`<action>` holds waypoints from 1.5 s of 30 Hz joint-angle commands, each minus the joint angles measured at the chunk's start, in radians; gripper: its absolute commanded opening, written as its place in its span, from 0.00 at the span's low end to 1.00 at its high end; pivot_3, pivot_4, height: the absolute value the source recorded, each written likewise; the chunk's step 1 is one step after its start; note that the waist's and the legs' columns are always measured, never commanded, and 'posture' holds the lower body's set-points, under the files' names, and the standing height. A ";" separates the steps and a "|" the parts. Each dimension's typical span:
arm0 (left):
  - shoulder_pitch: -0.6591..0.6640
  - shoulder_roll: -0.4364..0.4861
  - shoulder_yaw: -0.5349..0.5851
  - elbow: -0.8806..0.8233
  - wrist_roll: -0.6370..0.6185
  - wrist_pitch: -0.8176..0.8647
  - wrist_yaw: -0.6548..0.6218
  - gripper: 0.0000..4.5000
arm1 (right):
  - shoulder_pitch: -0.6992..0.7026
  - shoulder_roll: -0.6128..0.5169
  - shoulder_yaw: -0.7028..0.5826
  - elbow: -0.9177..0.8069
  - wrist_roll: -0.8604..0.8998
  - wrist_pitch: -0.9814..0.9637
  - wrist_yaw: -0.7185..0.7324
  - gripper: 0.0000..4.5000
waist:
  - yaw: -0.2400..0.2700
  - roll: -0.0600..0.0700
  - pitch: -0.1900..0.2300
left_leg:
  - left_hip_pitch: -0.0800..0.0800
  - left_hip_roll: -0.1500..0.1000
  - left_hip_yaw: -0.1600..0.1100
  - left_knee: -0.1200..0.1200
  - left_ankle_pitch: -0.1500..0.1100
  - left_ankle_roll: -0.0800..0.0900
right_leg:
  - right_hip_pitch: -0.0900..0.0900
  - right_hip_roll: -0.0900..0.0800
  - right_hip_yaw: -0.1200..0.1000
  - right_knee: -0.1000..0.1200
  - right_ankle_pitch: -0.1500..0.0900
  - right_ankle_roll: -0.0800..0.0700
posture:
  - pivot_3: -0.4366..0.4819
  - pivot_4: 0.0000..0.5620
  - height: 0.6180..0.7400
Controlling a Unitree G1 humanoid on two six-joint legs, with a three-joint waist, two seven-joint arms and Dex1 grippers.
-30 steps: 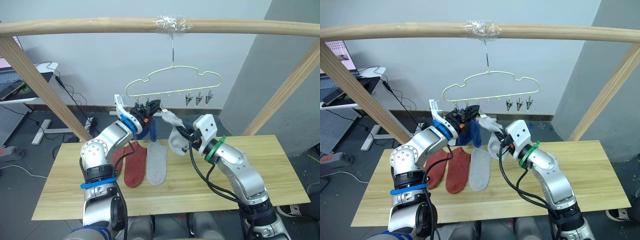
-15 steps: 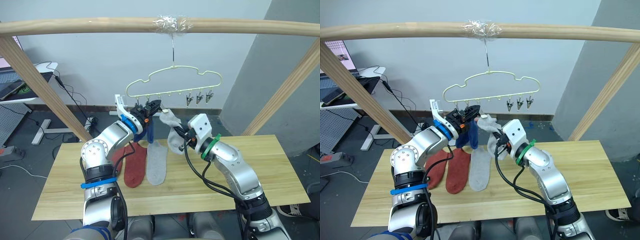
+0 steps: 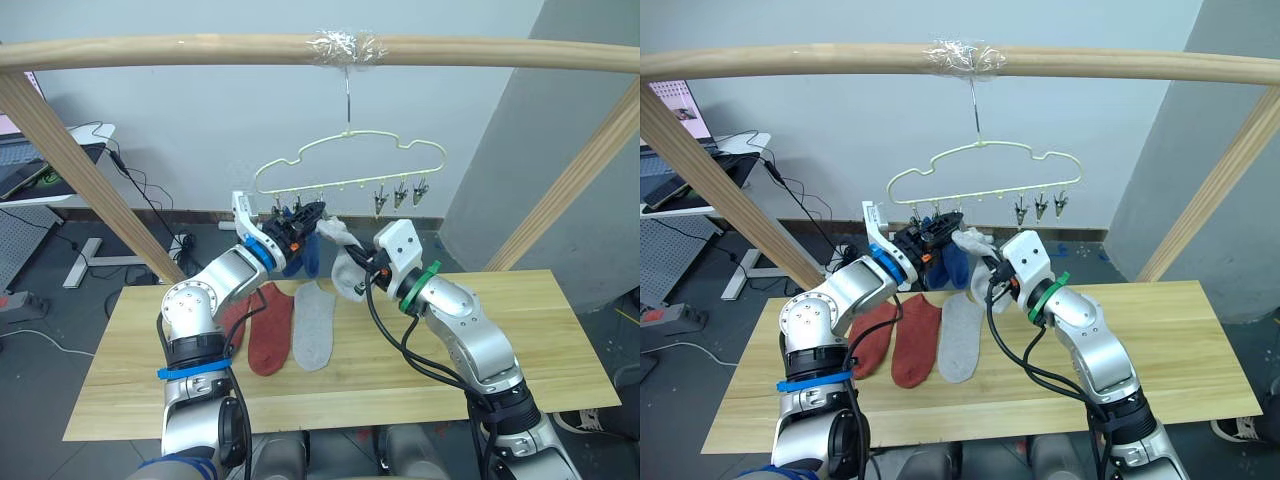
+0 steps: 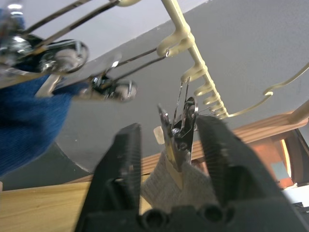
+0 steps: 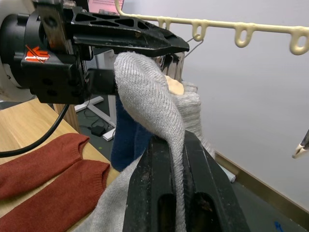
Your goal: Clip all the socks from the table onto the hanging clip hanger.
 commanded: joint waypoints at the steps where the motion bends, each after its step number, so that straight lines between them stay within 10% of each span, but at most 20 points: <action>1: -0.010 0.014 0.010 -0.050 -0.025 0.006 0.001 0.67 | -0.005 0.012 -0.006 0.003 -0.001 -0.024 -0.012 0.00 | 0.000 0.000 0.000 | -0.001 0.000 0.000 0.000 0.000 0.000 | 0.000 0.000 0.000 -0.001 0.000 0.000 | 0.43 0.26 1.00; 6: 0.089 0.177 -0.080 -0.246 0.062 0.083 -0.109 0.99 | 0.006 0.061 -0.029 0.095 0.021 -0.036 -0.040 0.00 | -0.003 0.000 0.000 | -0.003 0.000 0.000 -0.001 0.000 0.000 | -0.002 0.000 0.000 -0.002 0.001 -0.002 | 0.45 0.25 1.00; 11: 0.246 0.364 -0.199 -0.524 0.178 0.088 -0.263 1.00 | 0.005 0.119 -0.081 0.214 0.062 -0.051 -0.045 0.00 | 0.005 0.000 0.000 | -0.003 0.001 0.000 -0.005 0.000 -0.001 | -0.003 0.000 0.000 -0.004 0.003 -0.006 | 0.49 0.24 1.00; 19: 0.476 0.504 -0.334 -0.706 0.571 -0.227 -0.489 1.00 | 0.051 0.058 -0.100 0.213 0.073 -0.056 0.016 0.55 | 0.028 0.001 0.001 | -0.004 0.001 0.000 -0.005 0.000 -0.001 | -0.004 0.000 -0.001 -0.005 0.001 -0.008 | 0.54 0.24 1.00; 25: 0.595 0.438 -0.344 -0.745 0.632 -0.340 -0.539 1.00 | 0.117 0.027 -0.157 0.077 0.095 0.004 -0.037 0.99 | 0.030 0.001 0.001 | -0.005 0.001 0.000 -0.005 0.000 0.000 | -0.004 0.000 -0.001 -0.005 0.001 -0.007 | 0.53 0.24 1.00; 29: 0.621 0.407 -0.345 -0.759 0.681 -0.401 -0.548 1.00 | 0.103 0.028 -0.200 0.017 0.108 0.018 -0.074 0.99 | 0.027 0.001 0.001 | -0.005 0.003 0.000 -0.004 0.000 0.000 | -0.004 0.000 -0.001 -0.004 -0.001 -0.005 | 0.52 0.25 1.00; 41: 0.527 0.365 -0.304 -0.681 0.746 -0.514 -0.590 1.00 | -0.009 0.077 -0.218 0.063 0.052 -0.035 -0.201 0.44 | 0.026 0.001 0.000 | -0.004 0.003 0.001 -0.003 0.000 0.000 | -0.004 0.001 -0.001 -0.004 0.001 -0.005 | 0.51 0.23 1.00; 45: 0.514 0.363 -0.318 -0.695 0.739 -0.522 -0.614 1.00 | -0.064 0.084 -0.233 0.124 0.049 -0.053 -0.224 0.44 | 0.026 0.001 0.000 | -0.005 0.003 0.001 -0.003 0.000 0.000 | -0.004 0.001 -0.001 -0.004 0.004 -0.009 | 0.52 0.23 1.00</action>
